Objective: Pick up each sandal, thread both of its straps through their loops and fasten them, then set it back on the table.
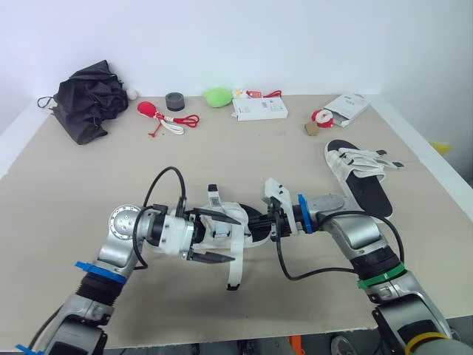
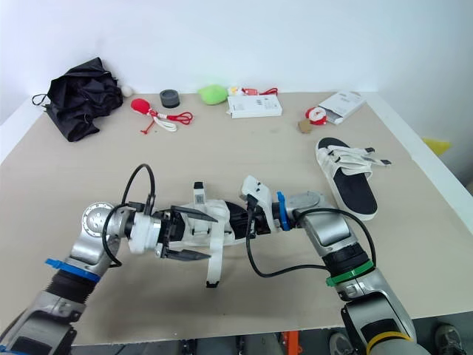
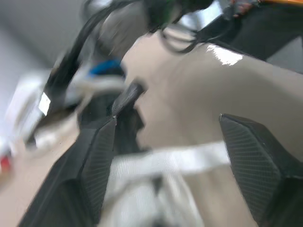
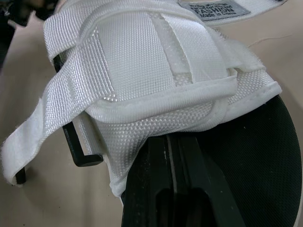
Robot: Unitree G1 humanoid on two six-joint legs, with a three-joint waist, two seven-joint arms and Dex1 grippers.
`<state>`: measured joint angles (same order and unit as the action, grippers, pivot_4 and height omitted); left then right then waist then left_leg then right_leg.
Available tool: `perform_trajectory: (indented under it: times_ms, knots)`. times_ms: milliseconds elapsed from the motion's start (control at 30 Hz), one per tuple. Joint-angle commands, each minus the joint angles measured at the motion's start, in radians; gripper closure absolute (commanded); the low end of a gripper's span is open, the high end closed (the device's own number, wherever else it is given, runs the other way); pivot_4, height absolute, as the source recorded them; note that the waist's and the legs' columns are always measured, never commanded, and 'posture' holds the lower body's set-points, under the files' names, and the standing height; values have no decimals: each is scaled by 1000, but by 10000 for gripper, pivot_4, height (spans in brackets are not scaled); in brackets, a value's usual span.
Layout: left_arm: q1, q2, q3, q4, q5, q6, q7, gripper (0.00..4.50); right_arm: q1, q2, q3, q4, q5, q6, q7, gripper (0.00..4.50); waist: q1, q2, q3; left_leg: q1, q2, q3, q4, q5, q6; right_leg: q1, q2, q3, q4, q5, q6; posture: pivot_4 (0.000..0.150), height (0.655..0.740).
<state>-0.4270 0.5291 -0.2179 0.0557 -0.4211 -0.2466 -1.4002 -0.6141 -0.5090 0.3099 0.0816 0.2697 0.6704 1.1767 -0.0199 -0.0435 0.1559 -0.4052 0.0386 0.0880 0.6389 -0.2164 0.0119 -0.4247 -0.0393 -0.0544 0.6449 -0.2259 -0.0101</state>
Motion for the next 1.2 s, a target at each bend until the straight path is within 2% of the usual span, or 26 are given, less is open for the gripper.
perform_trajectory:
  times_ms: [33, 167, 233, 333, 433, 667, 1033, 1067, 1100, 1200]
  knots:
    - [-6, 191, -16, -237, -254, 616, 22, 10330, 37, -15, 54, 37, -32, 24, -1, 45000, -2, 0, 0, 0, 0, -1, 0, 0, 0, 0, 1, 0, 0, -1, 1, 1500, 7400]
    - [-39, 325, -30, -342, -452, 1052, 44, 10330, 38, -10, 54, 28, -27, 33, -4, 45000, -1, 2, 0, 1, 0, -2, 0, -1, -2, 1, 1, 1, 0, -4, 3, 1500, 7400]
    - [-56, 362, -62, -345, -497, 1228, 49, 10330, 47, -6, 58, 20, -25, 36, -6, 45000, 0, 2, 0, 1, 0, -2, 0, -1, -2, 1, 2, 1, 0, -4, 3, 1500, 7400]
    - [-52, 323, -97, -323, -456, 1317, 140, 10330, 59, -4, 63, 1, -20, 49, -11, 45000, 0, 3, 0, 2, -1, -3, 0, -1, -2, 2, 2, 1, 1, -4, 3, 1500, 7400]
    - [-69, 250, -73, -287, -487, 1431, 237, 10330, 67, -6, 61, -25, -13, 68, -16, 45000, 1, 3, 0, 2, -1, -4, 0, -1, -2, 2, 2, 1, 1, -4, 2, 1500, 7400]
    - [-43, 84, -24, -260, -501, 1545, 409, 10330, 89, -27, 56, -99, 11, 137, -25, 45000, 2, 3, 0, 1, -1, -4, -1, -2, -4, 2, 1, 1, 1, -6, 0, 1500, 7400]
    - [34, -76, 18, -355, -534, 1601, 573, 10330, 96, -59, 55, -159, 37, 203, -34, 45000, 5, 3, -1, 1, -6, -4, 0, -6, -2, 2, -3, 2, 1, -8, 1, 1500, 7400]
    - [35, -86, 30, -359, -548, 1615, 580, 15524, 94, -62, 54, -159, 39, 205, -33, 45000, 6, 2, -1, 1, -7, -4, 0, -6, -2, 3, -4, 2, 1, -8, 1, 1500, 7400]
    - [36, -90, 38, -366, -560, 1624, 582, 18869, 93, -66, 54, -160, 41, 205, -32, 45000, 7, 2, -1, 1, -8, -4, 0, -6, -1, 3, -5, 2, 1, -8, 1, 1500, 7400]
    - [36, -89, 50, -376, -574, 1639, 585, 34035, 86, -70, 56, -155, 44, 204, -32, 45000, 11, 2, -1, 1, -9, -4, 1, -7, 0, 4, -6, 2, 1, -8, 2, 1500, 7400]
